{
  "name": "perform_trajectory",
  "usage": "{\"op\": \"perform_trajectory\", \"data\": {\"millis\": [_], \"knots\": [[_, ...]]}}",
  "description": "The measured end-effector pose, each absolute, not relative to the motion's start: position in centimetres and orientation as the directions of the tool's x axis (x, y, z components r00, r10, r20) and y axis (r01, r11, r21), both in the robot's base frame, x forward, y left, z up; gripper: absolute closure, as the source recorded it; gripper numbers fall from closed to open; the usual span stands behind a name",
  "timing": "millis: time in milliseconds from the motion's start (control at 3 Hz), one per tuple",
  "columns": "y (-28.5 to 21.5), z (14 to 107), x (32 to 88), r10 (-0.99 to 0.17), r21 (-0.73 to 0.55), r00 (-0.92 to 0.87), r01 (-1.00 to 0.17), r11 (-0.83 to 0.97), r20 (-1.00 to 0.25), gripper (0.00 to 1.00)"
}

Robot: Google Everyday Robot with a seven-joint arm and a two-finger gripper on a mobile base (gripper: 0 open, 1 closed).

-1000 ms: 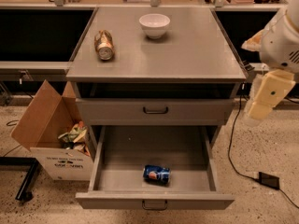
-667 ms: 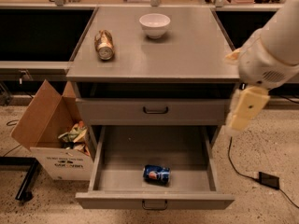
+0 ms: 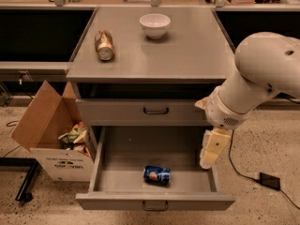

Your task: Pick pepsi can from middle drawer and place on counter

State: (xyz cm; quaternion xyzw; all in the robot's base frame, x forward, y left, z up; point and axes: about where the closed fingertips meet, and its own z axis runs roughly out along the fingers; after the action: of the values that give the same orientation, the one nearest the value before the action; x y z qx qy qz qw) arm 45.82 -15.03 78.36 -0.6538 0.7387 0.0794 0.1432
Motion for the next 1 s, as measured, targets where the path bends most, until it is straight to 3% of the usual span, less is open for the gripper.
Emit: {"op": "perform_trajectory", "data": {"millis": [1000], "knots": [[-14.2, 68.5, 48.0, -0.954, -0.071, -0.084, -0.992, 0.109, -0.289, 0.00]]}}
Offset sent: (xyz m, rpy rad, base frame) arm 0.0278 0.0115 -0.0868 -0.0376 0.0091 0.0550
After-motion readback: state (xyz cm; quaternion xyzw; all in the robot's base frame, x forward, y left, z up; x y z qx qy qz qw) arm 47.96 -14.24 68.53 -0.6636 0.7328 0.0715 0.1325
